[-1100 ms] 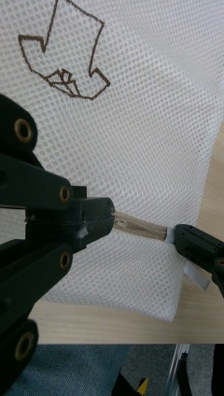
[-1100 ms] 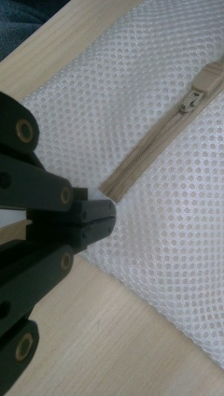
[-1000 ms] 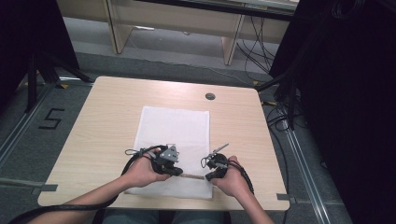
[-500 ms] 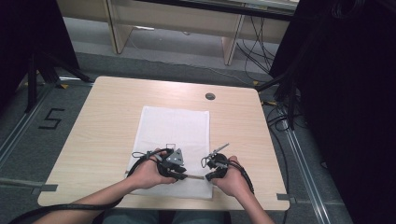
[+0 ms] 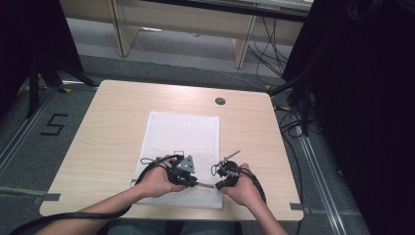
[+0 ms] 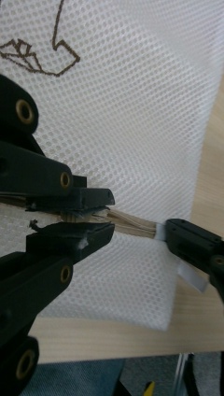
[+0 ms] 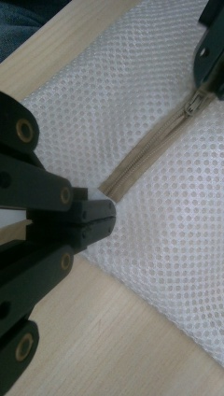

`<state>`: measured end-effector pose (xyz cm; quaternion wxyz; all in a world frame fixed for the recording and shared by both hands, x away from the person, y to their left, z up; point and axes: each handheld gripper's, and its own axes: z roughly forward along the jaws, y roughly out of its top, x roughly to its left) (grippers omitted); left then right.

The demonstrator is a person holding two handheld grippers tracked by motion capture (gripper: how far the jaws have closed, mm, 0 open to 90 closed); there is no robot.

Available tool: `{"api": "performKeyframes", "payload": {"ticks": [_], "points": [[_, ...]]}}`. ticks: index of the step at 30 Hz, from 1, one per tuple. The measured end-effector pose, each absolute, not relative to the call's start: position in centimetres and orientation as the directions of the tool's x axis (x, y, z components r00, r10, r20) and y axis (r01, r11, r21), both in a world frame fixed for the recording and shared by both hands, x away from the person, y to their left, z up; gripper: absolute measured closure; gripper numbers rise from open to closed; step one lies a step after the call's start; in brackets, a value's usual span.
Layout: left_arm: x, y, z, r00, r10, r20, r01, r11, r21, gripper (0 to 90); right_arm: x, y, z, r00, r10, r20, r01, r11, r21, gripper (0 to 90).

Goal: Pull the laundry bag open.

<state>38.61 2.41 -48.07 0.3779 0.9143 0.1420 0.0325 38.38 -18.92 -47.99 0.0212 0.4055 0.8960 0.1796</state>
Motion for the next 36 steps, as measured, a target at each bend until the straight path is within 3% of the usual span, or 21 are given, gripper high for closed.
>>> {"api": "performKeyframes", "payload": {"ticks": [36], "points": [[38.84,1.84,-48.14,0.959,0.280,-0.029,0.223,-0.695,0.684,82.1,38.36,-18.64,-47.97,-0.689,0.720,0.081,0.699,0.632,0.335,90.0]]}}
